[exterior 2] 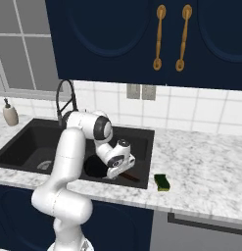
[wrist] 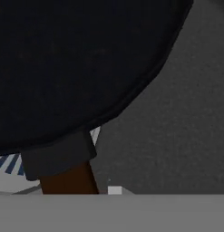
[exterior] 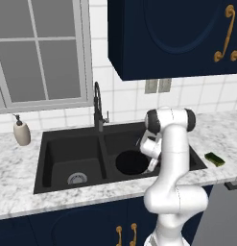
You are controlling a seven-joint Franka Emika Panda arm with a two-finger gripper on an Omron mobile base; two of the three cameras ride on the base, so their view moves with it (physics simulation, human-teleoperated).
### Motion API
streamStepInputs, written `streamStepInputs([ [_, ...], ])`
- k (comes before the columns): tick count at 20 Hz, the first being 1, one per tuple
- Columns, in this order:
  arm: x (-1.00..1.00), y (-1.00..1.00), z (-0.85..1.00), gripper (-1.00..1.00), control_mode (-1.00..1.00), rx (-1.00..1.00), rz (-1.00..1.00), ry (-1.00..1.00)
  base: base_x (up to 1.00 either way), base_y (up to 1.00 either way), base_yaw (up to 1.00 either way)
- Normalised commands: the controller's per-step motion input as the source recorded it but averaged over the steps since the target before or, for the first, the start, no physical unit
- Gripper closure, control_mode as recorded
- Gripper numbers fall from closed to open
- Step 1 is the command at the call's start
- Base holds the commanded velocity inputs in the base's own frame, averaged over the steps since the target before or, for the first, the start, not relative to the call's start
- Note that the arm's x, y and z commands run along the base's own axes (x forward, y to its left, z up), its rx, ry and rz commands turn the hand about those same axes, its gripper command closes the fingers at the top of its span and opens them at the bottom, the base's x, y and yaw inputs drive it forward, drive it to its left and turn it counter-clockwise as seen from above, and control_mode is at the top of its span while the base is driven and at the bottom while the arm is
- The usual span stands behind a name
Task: Pick the pan and sponge and place them into the sink. Then turn on the water.
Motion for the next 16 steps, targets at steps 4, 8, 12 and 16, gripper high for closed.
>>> streamStepInputs([
  [4, 0.45, 0.2, -0.02, -1.0, -1.0, 0.0, 0.03, -0.23, 0.0, 0.0, 0.0],
  [8, 0.14, 0.04, 0.41, -1.0, -1.0, 0.0, 0.0, -0.18, 0.0, 0.0, 0.0],
  [12, 0.0, 0.01, 0.83, -1.0, -1.0, 0.0, 0.0, -0.07, 0.0, 0.0, 0.0],
  [16, 0.0, 0.01, 0.89, -1.0, -1.0, -0.02, 0.0, 0.0, 0.0, 0.0, 0.0],
])
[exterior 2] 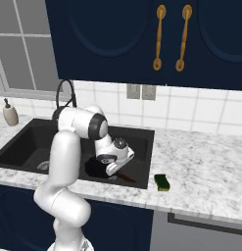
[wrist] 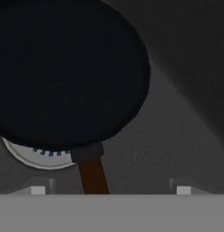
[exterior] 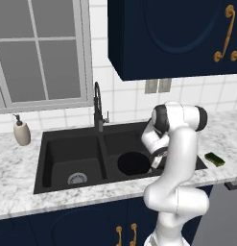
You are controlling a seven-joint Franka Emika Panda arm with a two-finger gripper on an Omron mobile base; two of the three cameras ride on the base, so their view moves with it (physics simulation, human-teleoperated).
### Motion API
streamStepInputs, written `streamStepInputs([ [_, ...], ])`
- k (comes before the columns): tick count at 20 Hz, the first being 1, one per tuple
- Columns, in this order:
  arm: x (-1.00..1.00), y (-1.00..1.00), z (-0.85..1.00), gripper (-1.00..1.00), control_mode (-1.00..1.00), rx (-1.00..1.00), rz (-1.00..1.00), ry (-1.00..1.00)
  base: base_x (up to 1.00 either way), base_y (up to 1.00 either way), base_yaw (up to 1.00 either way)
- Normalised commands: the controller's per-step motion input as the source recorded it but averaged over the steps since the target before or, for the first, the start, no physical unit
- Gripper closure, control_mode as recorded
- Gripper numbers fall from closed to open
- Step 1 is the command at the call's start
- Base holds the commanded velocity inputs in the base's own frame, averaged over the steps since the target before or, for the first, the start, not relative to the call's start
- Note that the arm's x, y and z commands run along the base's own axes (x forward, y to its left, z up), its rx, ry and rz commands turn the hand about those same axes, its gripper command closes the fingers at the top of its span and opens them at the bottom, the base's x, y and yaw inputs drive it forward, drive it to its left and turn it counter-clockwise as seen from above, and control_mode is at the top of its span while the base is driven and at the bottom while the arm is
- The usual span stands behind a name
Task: Pick the pan and sponge and place them into the sink. Then turn on the water.
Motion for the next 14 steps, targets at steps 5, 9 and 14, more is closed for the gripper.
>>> streamStepInputs([
  [5, -0.18, 0.0, 0.92, -1.0, -1.0, -0.06, 0.03, -0.01, 0.0, 0.0, 0.0],
  [9, -0.16, 0.0, 1.0, -1.0, -1.0, -0.02, 0.08, -0.01, 0.0, 0.0, 0.0],
  [14, -0.04, 0.0, 1.0, -1.0, -1.0, 0.0, 0.16, 0.0, 0.0, 0.0, 0.0],
])
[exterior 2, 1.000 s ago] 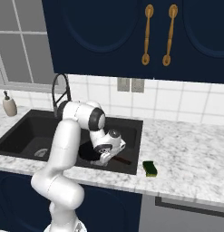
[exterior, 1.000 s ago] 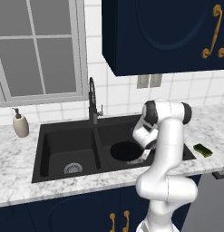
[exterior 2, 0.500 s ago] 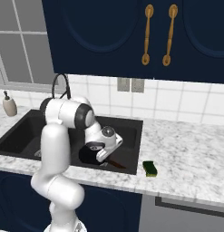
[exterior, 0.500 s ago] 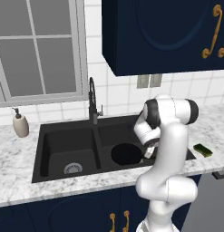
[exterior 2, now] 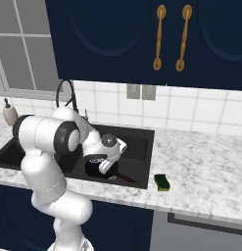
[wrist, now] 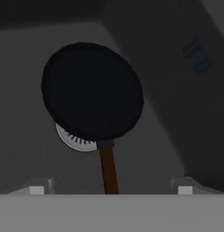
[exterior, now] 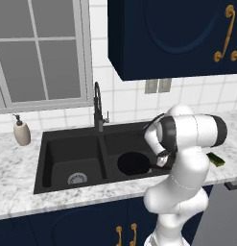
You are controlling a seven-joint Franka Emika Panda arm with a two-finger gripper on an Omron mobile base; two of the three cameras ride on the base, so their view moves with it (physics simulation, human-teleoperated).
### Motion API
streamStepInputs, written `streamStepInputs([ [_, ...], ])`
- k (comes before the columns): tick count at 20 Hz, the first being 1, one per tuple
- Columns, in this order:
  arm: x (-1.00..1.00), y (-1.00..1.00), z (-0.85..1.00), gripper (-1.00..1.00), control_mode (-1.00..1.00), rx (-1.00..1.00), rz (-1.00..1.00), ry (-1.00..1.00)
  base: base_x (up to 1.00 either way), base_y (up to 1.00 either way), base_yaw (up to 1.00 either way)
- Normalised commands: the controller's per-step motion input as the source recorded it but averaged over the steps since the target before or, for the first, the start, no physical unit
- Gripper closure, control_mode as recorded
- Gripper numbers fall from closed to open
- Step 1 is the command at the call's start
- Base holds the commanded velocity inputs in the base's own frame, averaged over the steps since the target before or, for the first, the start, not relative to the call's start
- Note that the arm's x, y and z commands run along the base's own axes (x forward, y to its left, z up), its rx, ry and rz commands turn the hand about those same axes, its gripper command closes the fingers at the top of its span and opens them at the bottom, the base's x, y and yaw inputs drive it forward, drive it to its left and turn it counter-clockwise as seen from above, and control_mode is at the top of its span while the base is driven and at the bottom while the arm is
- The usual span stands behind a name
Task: Pick the pan and sponge and place them into the sink. Then turn on the water.
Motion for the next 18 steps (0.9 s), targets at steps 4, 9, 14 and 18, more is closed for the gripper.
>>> streamStepInputs([
  [4, -0.07, 0.0, 1.0, -1.0, -1.0, 0.0, 0.13, 0.0, 0.0, 0.0, 0.0],
  [9, -0.14, -0.01, 1.0, -1.0, -1.0, 0.0, 0.17, -0.01, 0.0, 0.0, 0.0],
  [14, -0.17, -0.22, 1.0, -1.0, -1.0, 0.0, 0.23, -0.06, 0.0, 0.0, 0.0],
  [18, -0.26, -0.28, 1.0, -1.0, -1.0, 0.0, 0.17, -0.07, 0.0, 0.0, 0.0],
])
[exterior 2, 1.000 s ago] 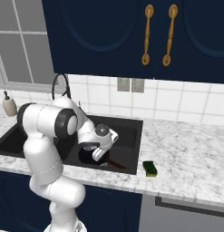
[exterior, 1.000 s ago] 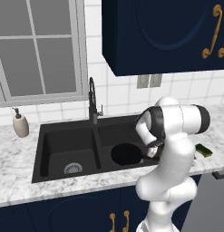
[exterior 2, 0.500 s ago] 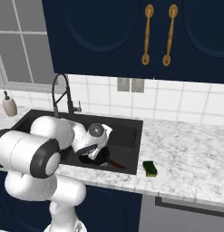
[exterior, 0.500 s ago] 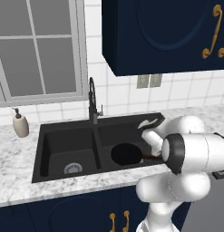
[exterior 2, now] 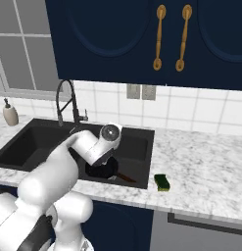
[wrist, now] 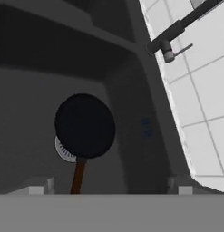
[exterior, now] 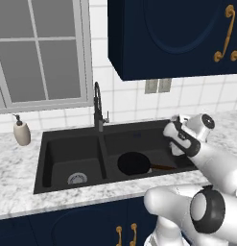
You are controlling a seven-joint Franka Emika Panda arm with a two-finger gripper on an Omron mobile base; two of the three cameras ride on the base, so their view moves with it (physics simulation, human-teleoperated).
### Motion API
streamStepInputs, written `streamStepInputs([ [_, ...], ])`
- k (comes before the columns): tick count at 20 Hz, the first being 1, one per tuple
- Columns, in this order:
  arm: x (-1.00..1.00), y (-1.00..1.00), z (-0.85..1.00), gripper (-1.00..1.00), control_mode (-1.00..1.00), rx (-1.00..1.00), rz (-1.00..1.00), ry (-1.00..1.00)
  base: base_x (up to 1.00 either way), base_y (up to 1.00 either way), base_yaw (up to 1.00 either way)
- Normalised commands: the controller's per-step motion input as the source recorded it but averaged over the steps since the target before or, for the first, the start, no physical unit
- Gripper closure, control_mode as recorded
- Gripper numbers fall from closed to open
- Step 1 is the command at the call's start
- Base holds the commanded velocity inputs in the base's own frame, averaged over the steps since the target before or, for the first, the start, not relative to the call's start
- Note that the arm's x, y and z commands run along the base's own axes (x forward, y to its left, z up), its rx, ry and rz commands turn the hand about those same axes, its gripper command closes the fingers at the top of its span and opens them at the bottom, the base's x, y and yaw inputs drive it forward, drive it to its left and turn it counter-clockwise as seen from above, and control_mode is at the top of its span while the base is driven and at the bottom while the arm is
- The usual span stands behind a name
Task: Pick the pan and sponge and place them into the sink. Then turn on the water.
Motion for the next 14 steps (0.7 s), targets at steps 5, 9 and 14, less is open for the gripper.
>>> streamStepInputs([
  [5, -0.54, -0.27, 0.92, -1.0, -1.0, 0.0, -0.08, -0.04, 0.0, 0.0, 0.0],
  [9, -0.61, -0.31, 0.68, -1.0, -1.0, 0.0, -0.3, 0.0, 0.0, 0.0, 0.0],
  [14, -0.61, -0.35, 0.29, -1.0, -1.0, 0.0, -0.45, 0.01, 0.0, 0.0, 0.0],
])
